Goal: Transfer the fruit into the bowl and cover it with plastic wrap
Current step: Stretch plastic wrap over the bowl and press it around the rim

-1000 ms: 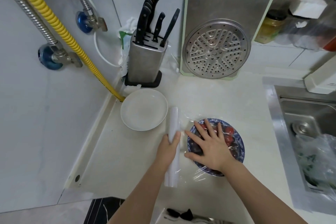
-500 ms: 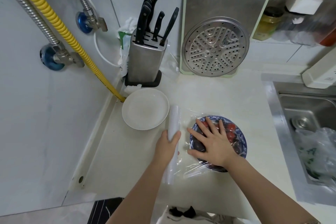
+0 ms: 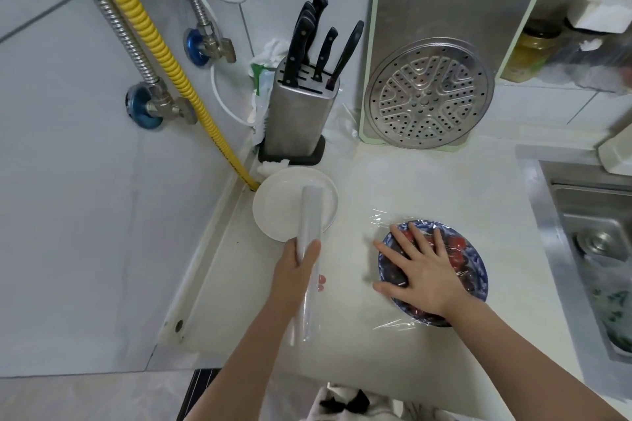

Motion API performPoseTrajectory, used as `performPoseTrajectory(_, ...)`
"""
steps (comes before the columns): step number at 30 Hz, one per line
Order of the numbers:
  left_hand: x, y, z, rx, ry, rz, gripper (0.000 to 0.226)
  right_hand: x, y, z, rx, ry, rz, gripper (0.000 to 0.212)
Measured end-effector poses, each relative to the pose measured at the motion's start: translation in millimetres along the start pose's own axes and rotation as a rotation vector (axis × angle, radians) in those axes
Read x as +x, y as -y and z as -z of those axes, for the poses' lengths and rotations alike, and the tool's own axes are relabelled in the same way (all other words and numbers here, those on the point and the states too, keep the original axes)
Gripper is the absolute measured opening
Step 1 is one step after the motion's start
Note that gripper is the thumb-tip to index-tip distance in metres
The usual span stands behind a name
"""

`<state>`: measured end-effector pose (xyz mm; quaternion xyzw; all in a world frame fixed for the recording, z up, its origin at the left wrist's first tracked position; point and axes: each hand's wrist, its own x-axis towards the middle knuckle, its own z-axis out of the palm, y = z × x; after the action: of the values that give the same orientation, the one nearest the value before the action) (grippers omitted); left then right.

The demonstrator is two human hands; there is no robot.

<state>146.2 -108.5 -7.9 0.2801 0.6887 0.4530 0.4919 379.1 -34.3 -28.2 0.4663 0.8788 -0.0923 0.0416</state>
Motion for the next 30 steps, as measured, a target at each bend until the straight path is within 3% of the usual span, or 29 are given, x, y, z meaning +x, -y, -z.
performPoseTrajectory(12,22,-51,-13,0.251,-0.129,-0.297,0.042,-1,3,7,0.000,0.051,-0.009,0.086)
performPoseTrajectory(30,20,-47,-37,0.325,-0.073,-0.283,0.045,-1,1,7,0.022,0.075,0.001,0.088)
